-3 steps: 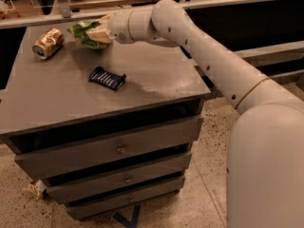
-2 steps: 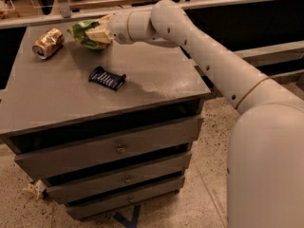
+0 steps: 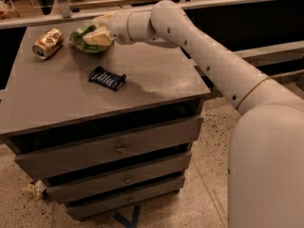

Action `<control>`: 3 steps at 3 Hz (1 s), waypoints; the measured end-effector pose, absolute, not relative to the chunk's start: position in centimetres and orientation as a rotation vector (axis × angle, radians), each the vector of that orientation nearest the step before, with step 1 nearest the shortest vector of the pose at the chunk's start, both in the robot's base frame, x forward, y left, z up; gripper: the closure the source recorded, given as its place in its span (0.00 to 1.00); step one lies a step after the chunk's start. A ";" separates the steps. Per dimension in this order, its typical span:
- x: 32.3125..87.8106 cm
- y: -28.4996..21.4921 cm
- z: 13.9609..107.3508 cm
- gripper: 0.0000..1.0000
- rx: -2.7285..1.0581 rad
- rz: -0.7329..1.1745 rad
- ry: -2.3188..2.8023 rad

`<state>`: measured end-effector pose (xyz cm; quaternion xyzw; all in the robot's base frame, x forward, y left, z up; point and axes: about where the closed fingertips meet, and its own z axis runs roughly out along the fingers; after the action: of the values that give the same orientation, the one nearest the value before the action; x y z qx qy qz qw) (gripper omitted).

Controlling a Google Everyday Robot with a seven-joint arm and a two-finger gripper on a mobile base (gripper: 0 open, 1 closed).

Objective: Move green rice chip bag near orange can

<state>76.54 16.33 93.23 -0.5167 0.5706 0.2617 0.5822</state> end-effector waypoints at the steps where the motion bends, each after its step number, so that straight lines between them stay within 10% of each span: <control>1: 76.5 16.3 93.3 0.00 -1.207 0.606 1.331; 3: 77.2 14.5 93.2 0.00 -1.169 0.591 1.361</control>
Offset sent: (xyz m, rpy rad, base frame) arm 0.0022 -0.0122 0.0031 -0.0001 -0.0152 -0.0328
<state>77.22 14.52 93.19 -0.5015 0.5838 0.2535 0.5861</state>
